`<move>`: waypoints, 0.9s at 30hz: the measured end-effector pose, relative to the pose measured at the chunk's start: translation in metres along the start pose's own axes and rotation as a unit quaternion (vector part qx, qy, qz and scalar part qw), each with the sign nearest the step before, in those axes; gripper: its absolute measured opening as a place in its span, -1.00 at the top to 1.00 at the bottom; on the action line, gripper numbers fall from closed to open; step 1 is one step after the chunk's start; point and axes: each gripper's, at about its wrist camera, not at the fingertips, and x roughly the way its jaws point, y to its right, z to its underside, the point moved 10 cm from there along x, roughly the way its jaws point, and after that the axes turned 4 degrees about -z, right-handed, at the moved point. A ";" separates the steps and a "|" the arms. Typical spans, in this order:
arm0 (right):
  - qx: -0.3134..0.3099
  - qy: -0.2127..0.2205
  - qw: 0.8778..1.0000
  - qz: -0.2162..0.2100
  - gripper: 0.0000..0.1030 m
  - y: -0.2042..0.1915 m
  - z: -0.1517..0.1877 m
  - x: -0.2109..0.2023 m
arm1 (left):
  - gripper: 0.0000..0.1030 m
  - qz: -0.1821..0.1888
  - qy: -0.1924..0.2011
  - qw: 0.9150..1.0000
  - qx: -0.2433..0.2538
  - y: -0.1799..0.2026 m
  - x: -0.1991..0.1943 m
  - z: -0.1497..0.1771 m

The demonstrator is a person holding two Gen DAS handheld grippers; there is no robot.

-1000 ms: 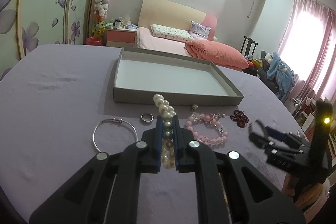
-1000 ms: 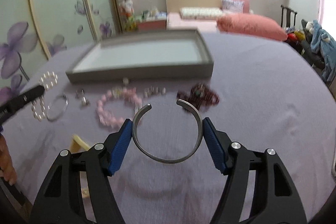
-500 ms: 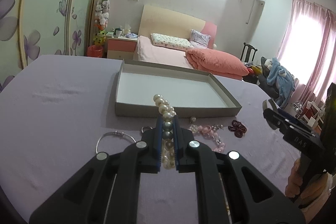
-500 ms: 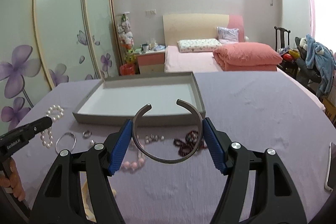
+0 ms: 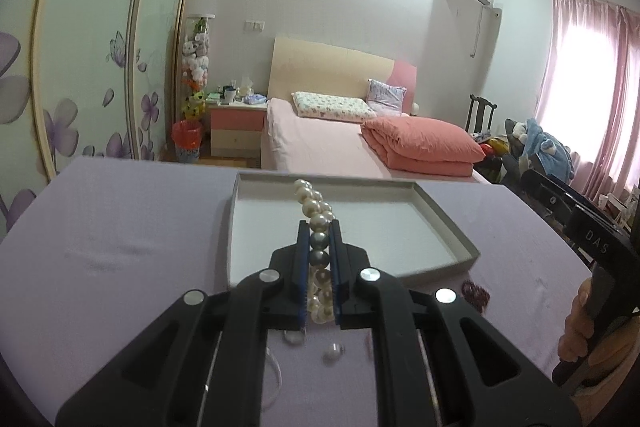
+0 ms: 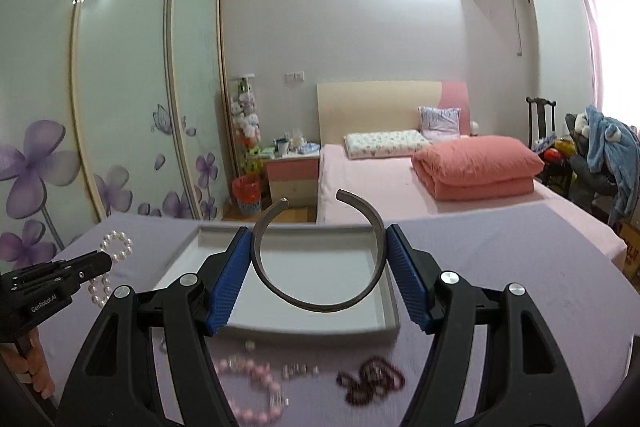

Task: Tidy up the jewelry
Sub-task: 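Carry pearls and cuff into the grey tray and open both tools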

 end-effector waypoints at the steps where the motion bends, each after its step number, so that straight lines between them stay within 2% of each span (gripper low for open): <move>1: -0.002 0.004 1.000 0.000 -0.32 0.001 -0.003 0.003 | 0.80 0.000 0.003 1.000 0.000 -0.001 0.003 -0.005; 7: 0.001 0.009 1.000 -0.003 -0.32 0.005 -0.013 0.033 | 0.80 0.000 0.013 1.000 -0.005 -0.004 0.032 -0.033; 16: 0.002 -0.015 1.000 -0.003 -0.32 0.002 -0.008 0.082 | 0.80 -0.004 -0.003 1.000 -0.016 -0.009 0.088 -0.041; 27: 0.014 -0.125 0.992 0.003 -0.32 0.004 0.044 0.145 | 0.80 -0.011 -0.064 0.998 -0.019 -0.020 0.160 -0.019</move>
